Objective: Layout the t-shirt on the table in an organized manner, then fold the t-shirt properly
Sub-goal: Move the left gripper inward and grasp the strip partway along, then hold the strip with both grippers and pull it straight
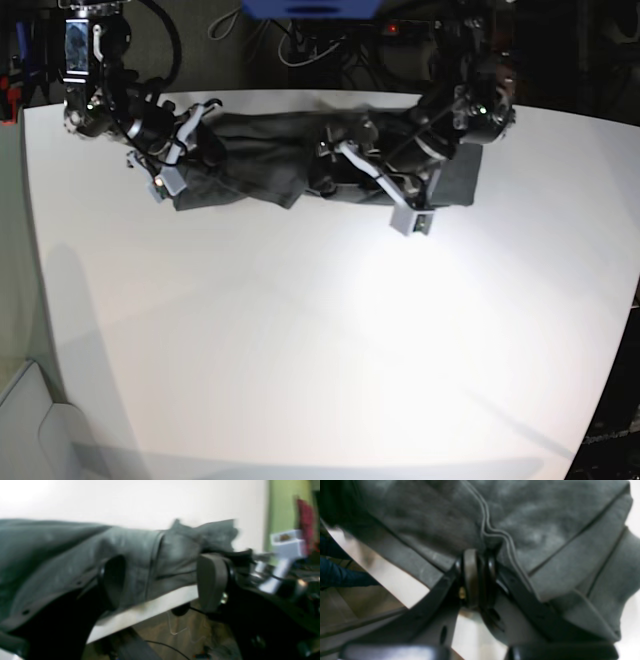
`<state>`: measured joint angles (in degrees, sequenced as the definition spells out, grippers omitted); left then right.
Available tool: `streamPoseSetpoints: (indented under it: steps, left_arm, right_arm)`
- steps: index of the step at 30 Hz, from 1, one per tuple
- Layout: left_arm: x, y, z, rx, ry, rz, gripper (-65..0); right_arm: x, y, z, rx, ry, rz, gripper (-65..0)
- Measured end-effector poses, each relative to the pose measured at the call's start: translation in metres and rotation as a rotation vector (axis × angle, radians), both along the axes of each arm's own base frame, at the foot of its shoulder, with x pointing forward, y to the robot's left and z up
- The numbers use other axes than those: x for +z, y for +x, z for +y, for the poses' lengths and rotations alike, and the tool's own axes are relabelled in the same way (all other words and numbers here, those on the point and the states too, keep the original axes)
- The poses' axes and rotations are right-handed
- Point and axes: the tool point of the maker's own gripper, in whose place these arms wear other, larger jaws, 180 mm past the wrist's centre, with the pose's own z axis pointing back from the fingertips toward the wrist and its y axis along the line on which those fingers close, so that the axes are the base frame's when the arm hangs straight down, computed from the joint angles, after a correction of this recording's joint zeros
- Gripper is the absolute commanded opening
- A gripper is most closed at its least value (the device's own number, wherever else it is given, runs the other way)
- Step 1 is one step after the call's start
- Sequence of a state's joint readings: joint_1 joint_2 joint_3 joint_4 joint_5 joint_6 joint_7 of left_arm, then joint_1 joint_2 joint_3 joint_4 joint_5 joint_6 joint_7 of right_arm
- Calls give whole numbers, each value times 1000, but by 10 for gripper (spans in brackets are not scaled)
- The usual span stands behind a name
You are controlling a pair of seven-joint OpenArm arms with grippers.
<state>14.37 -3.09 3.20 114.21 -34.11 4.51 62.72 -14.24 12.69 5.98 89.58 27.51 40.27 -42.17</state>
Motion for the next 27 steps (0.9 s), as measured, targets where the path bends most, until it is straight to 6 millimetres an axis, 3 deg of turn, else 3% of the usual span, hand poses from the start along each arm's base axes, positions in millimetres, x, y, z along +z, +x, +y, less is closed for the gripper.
streamPoseSetpoints:
  steps: [2, 5, 9, 12, 15, 18, 20, 24, 27]
  left_arm:
    - [7, 3, 6, 10, -50, -19, -214]
    - [17, 11, 30, 54, -96, -65, -214]
    - [14, 11, 91, 176, -54, -63, -214]
    - [-8, 8, 151, 325, 30, -11, -213]
    - [-29, 0, 175, 382, 50, 56, -213]
    - [-55, -4, 196, 433, 78, 122, -212]
    - [-68, -6, 203, 453, 102, 160, -212]
    - [-67, 8, 188, 405, 97, 136, -212]
    - [-69, 14, 181, 370, 133, 127, -212]
  right_arm:
    - [0, 0, 0, 1, -1, 0, -602]
    - [0, 0, 0, 1, -2, 1, -602]
    - [0, 0, -1, -1, -2, 0, -602]
    - [1, 1, -3, 4, -9, -3, -601]
    - [1, 5, -6, 14, -30, -1, -599]
    - [5, 4, -9, 30, -64, -8, -552]
    - [8, 1, -11, 53, -104, 2, -508]
    - [19, -1, -14, 90, -179, -2, -406]
    - [41, 6, -24, 75, -231, -41, -354]
